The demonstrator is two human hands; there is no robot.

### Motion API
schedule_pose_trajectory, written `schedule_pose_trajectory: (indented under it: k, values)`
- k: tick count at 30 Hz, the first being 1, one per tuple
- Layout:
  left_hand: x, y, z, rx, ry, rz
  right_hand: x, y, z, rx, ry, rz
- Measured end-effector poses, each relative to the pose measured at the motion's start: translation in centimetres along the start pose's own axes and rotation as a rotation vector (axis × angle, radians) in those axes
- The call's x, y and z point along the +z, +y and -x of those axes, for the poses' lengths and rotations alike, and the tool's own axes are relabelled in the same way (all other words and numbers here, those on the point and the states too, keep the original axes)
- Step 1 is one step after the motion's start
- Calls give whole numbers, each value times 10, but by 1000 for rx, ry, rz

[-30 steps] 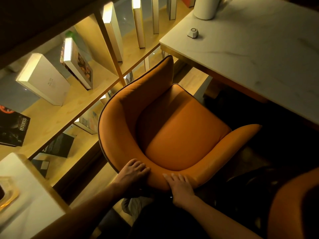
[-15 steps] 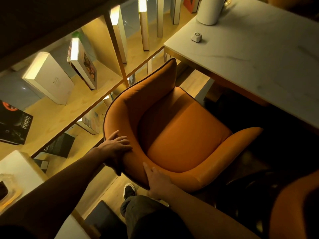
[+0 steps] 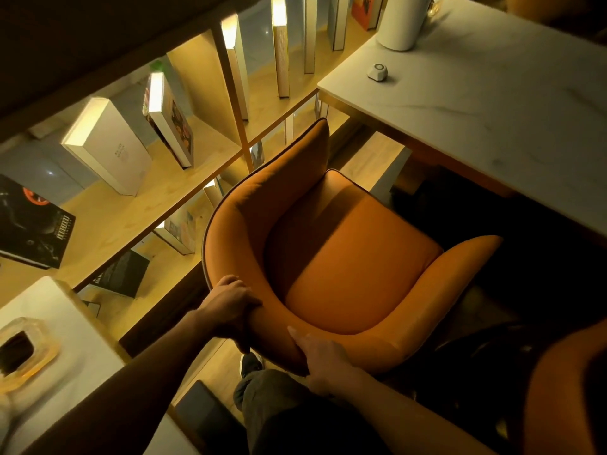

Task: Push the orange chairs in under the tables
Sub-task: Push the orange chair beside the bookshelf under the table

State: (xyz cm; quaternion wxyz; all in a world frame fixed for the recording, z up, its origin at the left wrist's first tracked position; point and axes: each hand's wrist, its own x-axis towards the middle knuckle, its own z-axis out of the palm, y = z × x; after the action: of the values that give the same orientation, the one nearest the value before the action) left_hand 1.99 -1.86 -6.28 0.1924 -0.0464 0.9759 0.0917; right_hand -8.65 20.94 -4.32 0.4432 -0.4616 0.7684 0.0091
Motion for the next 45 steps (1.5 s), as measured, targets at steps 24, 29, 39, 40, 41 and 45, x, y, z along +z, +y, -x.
schedule_pose_trajectory:
  k: [24, 29, 39, 40, 41, 45]
  values:
    - [17, 55, 28, 105, 58, 18, 27, 62, 14, -82, -105, 131]
    - [18, 53, 25, 95, 33, 56, 20, 69, 7, -147, -162, 118]
    - [0, 30, -3, 53, -71, 123, -12, 72, -15, -178, -162, 88]
    - [-1, 26, -5, 51, -64, 123, -15, 72, -17, -177, -160, 88]
    - [0, 23, -8, 55, -51, 125, -17, 72, -20, -175, -159, 87]
    - [-1, 15, -14, 61, -37, 100, -29, 72, -26, -163, -187, 67]
